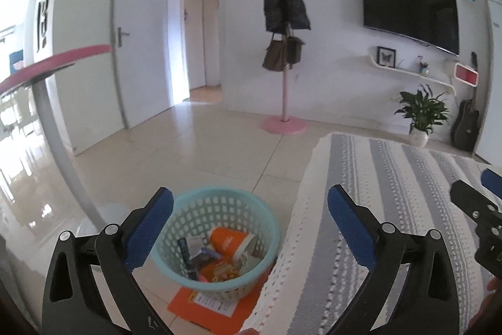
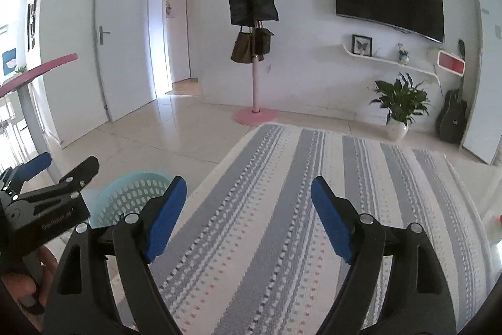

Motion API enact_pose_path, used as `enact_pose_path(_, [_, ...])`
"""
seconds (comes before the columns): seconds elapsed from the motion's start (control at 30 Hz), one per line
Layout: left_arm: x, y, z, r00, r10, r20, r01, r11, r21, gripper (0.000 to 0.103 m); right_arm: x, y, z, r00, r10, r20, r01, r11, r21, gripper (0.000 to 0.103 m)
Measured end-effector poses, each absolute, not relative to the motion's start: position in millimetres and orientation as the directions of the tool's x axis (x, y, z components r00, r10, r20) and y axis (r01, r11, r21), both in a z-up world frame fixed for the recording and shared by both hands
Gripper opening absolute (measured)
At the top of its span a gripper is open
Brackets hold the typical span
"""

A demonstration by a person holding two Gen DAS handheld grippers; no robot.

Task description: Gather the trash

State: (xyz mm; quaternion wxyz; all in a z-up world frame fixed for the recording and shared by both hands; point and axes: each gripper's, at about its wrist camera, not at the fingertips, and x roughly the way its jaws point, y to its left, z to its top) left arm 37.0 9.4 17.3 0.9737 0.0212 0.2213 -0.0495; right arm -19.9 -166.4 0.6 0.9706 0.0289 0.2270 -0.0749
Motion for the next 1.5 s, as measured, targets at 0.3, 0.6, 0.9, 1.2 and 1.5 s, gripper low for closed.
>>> enact_pose_path(0.3, [21, 11, 8, 0.909, -0.01, -0.416, 0.035, 0.998, 0.051, 0.095, -21, -168, -10, 0.899, -0.132, -0.418, 0.155, 0.988, 0.023, 0.077])
enact_pose_path(0.6, [22, 10, 9, 0.907, -0.013, -0.42, 0.042, 0.997, 0.058, 0.095, -19, -173, -12, 0.887, -0.146, -0.438, 0.182, 0.982, 0.043, 0.078])
enact_pose_path(0.9, [28, 15, 5, 0.891, -0.017, -0.455, 0.041, 0.998, 0.043, 0.095, -12, -177, -17, 0.867, -0.129, -0.481, 0.177, 0.983, 0.055, 0.078])
enact_pose_path(1.2, [28, 14, 7, 0.891, -0.006, -0.454, 0.03, 0.999, 0.045, 0.095, -11, -169, -17, 0.871, -0.125, -0.475, 0.161, 0.986, 0.037, 0.078])
enact_pose_path(1.5, [28, 14, 7, 0.89, -0.014, -0.455, 0.033, 0.999, 0.034, 0.095, -11, -169, -17, 0.871, -0.118, -0.477, 0.161, 0.986, 0.05, 0.081])
